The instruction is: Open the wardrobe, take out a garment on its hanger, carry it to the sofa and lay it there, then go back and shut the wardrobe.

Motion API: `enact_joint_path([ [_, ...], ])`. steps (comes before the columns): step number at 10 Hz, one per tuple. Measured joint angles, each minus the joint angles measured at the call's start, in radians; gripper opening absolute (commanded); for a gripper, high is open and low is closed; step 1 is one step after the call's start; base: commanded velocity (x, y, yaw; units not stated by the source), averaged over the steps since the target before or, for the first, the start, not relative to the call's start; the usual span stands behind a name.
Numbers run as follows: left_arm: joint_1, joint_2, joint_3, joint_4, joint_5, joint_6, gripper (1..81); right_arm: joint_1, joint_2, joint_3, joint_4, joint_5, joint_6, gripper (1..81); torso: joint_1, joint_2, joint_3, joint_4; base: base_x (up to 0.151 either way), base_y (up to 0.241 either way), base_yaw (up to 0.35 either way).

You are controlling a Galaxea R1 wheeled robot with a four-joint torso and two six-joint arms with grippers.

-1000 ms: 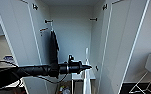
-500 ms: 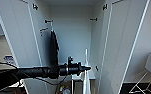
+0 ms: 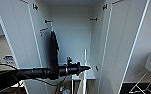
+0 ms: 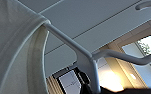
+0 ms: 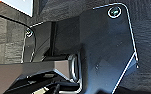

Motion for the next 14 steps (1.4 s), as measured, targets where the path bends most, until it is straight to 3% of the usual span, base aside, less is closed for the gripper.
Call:
enact_joint_path([
  [11, 0.003, -0.016, 0.025, 0.012, 0.004, -0.001, 1.0, -0.011, -0.004, 0.002, -0.001, 0.002, 0.000, 81.1, 0.000, 0.000, 0.000, 0.000, 0.000, 0.000, -0.194],
  [14, 0.003, -0.017, 0.039, 0.025, 0.007, -0.001, 1.0, -0.035, -0.043, 0.065, -0.009, 0.003, -0.004, 81.1, 0.000, 0.000, 0.000, 0.000, 0.000, 0.000, -0.225],
])
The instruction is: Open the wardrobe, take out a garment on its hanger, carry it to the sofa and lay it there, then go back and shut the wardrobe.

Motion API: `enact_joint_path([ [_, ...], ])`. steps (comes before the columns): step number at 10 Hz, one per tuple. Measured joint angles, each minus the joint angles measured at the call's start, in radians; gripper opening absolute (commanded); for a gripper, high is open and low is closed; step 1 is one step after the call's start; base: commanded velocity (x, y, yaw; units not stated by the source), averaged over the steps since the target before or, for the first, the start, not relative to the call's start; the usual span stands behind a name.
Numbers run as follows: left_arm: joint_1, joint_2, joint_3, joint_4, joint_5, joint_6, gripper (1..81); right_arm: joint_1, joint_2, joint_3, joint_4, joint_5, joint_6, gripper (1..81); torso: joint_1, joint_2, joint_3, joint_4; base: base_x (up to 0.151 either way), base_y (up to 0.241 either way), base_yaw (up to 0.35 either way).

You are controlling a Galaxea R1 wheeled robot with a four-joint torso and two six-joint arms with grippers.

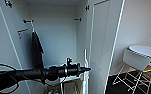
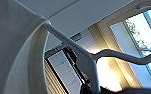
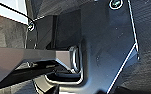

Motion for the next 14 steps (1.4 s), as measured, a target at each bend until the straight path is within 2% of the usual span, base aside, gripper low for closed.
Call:
enact_joint_path([
  [3, 0.000, -0.001, 0.004, 0.001, 0.001, 0.000, 1.0, -0.014, -0.058, 0.056, -0.006, 0.014, 0.000, 81.1, 0.000, 0.000, 0.000, 0.000, 0.000, 0.000, -0.227],
  [14, 0.000, 0.003, 0.033, 0.017, 0.015, -0.001, 1.0, -0.023, -0.037, 0.049, -0.006, 0.021, 0.000, 81.1, 0.000, 0.000, 0.000, 0.000, 0.000, 0.000, -0.228],
])
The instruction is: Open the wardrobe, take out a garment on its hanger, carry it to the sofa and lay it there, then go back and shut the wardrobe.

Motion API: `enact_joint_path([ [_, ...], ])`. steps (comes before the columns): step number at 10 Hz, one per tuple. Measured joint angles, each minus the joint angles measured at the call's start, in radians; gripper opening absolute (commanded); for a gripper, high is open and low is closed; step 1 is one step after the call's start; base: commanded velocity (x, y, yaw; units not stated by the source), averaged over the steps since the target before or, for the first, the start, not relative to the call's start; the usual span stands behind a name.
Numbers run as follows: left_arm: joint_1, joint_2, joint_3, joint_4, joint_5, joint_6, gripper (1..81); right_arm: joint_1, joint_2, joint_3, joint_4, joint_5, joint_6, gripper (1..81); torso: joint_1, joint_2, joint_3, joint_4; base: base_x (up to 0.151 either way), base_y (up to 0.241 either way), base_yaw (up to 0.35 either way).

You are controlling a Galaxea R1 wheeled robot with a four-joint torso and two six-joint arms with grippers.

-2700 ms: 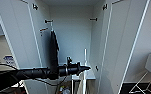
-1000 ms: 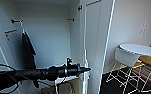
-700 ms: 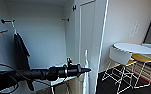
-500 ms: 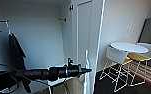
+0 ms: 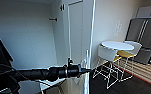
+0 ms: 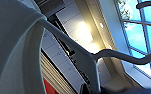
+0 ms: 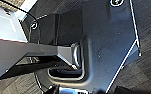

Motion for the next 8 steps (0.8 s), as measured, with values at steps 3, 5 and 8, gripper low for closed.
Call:
enact_joint_path([
  [3, 0.000, 0.000, 0.007, 0.000, 0.001, -0.006, 1.0, -0.001, 0.005, -0.001, 0.000, 0.000, 0.000, 81.1, 0.000, 0.000, 0.000, 0.000, 0.000, 0.000, -0.227],
  [5, 0.000, 0.000, 0.011, 0.000, 0.001, -0.007, 1.0, -0.001, 0.007, -0.004, 0.000, -0.001, 0.000, 81.1, 0.000, 0.000, 0.000, 0.000, 0.000, 0.000, -0.228],
  [8, 0.000, -0.003, 0.015, 0.004, 0.000, -0.007, 1.0, 0.000, 0.031, -0.035, -0.001, -0.001, 0.000, 81.1, 0.000, 0.000, 0.000, 0.000, 0.000, 0.000, -0.228],
])
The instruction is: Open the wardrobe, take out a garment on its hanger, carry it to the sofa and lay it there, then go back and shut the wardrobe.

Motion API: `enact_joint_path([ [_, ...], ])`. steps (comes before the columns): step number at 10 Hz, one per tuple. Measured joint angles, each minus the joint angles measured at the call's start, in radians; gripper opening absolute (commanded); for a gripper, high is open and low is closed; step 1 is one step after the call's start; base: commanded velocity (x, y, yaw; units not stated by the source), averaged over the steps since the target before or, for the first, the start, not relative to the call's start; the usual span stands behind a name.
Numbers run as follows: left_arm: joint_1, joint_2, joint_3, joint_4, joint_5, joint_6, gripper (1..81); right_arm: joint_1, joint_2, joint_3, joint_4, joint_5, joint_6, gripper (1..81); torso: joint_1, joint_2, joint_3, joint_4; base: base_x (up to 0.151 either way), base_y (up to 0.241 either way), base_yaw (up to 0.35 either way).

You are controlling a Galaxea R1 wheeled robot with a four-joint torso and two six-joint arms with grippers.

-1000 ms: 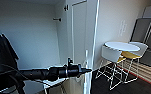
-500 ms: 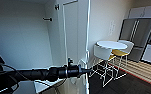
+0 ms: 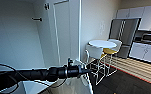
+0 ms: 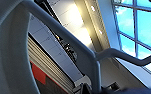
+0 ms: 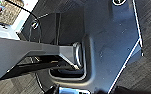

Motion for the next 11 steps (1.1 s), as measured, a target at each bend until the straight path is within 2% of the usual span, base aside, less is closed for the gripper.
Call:
enact_joint_path([
  [11, -0.002, 0.015, 0.008, 0.011, 0.025, 0.001, 1.0, 0.003, 0.013, -0.023, -0.003, 0.000, 0.000, 81.1, 0.000, 0.000, 0.000, 0.000, 0.000, 0.000, -0.228],
])
